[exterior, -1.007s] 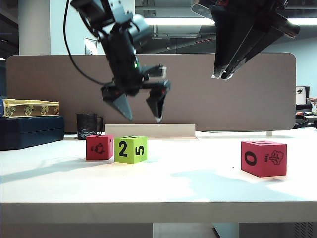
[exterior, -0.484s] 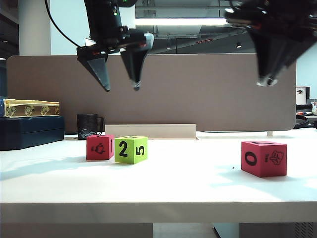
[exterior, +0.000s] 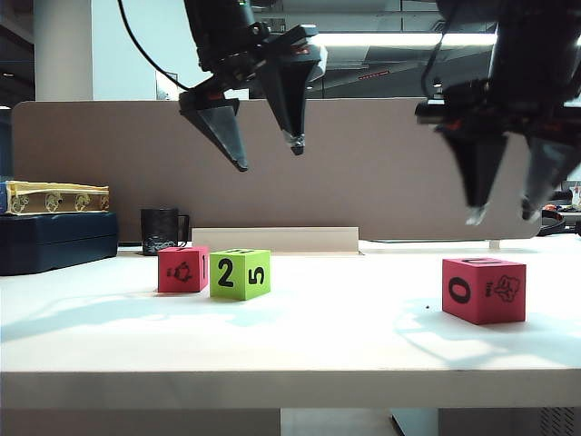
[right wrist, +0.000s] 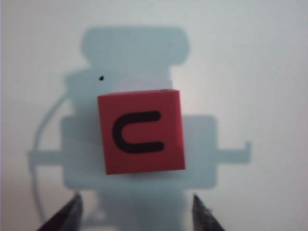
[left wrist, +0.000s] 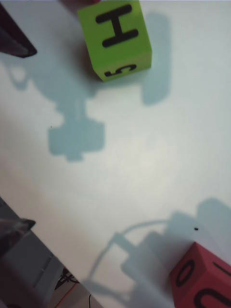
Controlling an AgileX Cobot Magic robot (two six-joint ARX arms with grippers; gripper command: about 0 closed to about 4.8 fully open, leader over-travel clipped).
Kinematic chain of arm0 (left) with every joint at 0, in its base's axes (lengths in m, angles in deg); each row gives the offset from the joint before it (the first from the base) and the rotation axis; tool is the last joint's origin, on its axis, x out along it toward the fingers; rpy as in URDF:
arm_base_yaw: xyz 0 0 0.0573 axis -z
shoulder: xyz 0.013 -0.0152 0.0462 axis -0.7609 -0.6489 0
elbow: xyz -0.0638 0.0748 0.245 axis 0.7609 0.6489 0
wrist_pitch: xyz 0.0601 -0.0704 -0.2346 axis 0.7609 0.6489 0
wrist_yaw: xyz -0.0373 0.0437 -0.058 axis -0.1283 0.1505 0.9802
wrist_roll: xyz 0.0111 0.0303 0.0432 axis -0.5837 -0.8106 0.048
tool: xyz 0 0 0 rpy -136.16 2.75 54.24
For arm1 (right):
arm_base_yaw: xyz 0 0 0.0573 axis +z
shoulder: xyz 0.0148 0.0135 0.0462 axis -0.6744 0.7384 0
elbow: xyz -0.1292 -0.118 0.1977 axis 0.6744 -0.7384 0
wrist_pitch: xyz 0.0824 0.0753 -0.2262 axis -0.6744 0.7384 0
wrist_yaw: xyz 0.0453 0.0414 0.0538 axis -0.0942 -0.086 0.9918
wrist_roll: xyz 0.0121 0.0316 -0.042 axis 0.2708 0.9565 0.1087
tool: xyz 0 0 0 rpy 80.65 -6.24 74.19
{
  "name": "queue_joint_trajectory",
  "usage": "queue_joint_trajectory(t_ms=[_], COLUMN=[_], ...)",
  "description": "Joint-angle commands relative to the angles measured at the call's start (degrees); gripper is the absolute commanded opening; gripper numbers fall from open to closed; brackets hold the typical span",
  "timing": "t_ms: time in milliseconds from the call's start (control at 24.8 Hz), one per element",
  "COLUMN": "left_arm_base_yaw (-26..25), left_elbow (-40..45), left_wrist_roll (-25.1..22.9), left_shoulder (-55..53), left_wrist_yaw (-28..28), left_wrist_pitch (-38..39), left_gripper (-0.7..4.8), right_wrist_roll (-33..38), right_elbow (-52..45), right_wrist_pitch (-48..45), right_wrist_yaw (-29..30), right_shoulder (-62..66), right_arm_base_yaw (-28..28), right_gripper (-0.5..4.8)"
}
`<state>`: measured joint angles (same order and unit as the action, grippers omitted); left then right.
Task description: Select the appropriate blocks from the scattered letter blocks on the table and arrange them in a row to spell out "THU".
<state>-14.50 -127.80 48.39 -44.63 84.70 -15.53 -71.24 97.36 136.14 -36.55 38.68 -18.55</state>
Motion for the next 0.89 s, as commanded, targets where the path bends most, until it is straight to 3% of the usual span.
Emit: queue_joint_trajectory(t_ms=[40, 242, 322, 484, 887], left_arm_base_yaw=[0.3, 0.2, 0.1, 0.2, -0.7], left_elbow=[-0.2, -0.2, -0.2, -0.2, -0.2], left_wrist_roll=[-0.4, -0.5, -0.6, -1.0, -2.1], left_shoulder=[0.2, 0.2, 0.2, 0.2, 0.2], left_wrist_yaw=[-0.7, -1.3, -4.0, -5.0, -5.1], left_wrist_pitch=[0.2, 0.5, 0.9, 0.7, 0.7], left_gripper=[4.25, 4.25, 4.25, 4.25, 4.25], right_wrist_roll=[1.3, 3.1, 3.3, 3.3, 3.3], right_elbow=[0.2, 0.2, 0.1, 0.1, 0.0], right_wrist_pitch=[0.0, -1.0, -2.3, -3.4, -3.0], right_wrist_yaw=[4.3, 10.4, 11.5, 11.5, 11.5], right_shoulder=[0.1, 0.2, 0.2, 1.0, 6.6], right_arm_base_yaw=[0.0, 0.1, 0.8, 0.9, 0.9], right_gripper=[2.66, 2.36, 0.92, 0.03, -0.05])
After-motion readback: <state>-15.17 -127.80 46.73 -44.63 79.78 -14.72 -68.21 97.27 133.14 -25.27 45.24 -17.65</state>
